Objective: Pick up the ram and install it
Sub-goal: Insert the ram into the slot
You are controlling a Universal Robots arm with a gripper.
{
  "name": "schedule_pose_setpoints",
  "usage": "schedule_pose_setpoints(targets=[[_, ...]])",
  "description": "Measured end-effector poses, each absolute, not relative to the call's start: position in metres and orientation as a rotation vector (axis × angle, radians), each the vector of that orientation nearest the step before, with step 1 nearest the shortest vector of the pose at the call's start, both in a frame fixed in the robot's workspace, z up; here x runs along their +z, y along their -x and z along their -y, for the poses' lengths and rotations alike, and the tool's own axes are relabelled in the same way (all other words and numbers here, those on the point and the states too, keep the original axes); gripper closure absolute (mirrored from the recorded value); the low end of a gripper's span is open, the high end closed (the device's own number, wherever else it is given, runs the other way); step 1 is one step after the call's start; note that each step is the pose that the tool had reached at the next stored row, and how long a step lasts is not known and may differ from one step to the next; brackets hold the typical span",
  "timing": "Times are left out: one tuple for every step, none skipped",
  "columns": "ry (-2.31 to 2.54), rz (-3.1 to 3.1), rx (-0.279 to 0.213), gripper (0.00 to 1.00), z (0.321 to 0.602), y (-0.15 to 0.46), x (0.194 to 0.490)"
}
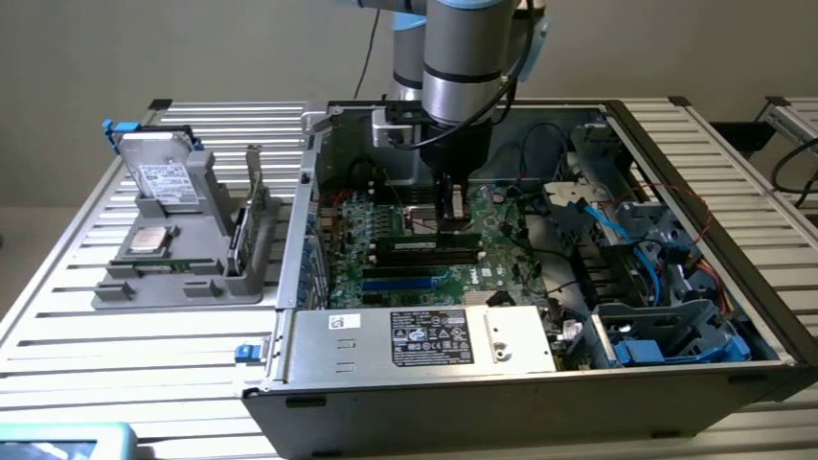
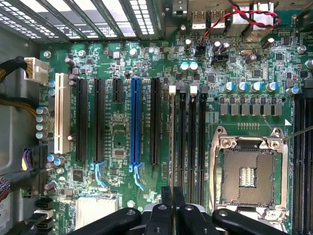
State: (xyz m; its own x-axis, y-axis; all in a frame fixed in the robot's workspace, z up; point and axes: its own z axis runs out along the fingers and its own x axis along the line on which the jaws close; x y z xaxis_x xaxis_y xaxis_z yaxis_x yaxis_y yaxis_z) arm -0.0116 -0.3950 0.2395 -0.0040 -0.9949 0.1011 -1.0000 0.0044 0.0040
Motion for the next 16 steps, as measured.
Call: schedule_pose_setpoints(targets=[[-2.163,2.172,0.105,0.87,0.3952,0.0116,0.2395],[-2.163,2.172,0.105,0.87,0.3954,0.0116,0.2394],[-2.163,2.172,0.104,0.87,0.3954,0.0116,0.2391],[-2.163,2.172,0.104,0.87,0.3954,0.0116,0.2389],[-2.163,2.173,0.104,0.87,0.3954,0.0116,0.2384],[-2.163,2.173,0.104,0.87,0.3954,0.0117,0.238],[-2.162,2.173,0.104,0.87,0.3955,0.0117,0.2377],[-2.162,2.173,0.104,0.87,0.3955,0.0117,0.2375],[-2.162,2.173,0.104,0.87,0.3955,0.0117,0.2374],[-2.162,2.173,0.104,0.87,0.3954,0.0118,0.2373],[-2.162,2.173,0.104,0.87,0.3953,0.0118,0.237],[-2.162,2.173,0.104,0.87,0.3952,0.0118,0.2369],[-2.162,2.173,0.104,0.87,0.3951,0.0118,0.2368],[-2.162,2.173,0.104,0.87,0.3951,0.0119,0.2367],[-2.163,2.174,0.103,0.87,0.3948,0.012,0.2363],[-2.163,2.174,0.104,0.87,0.3947,0.0122,0.2361]])
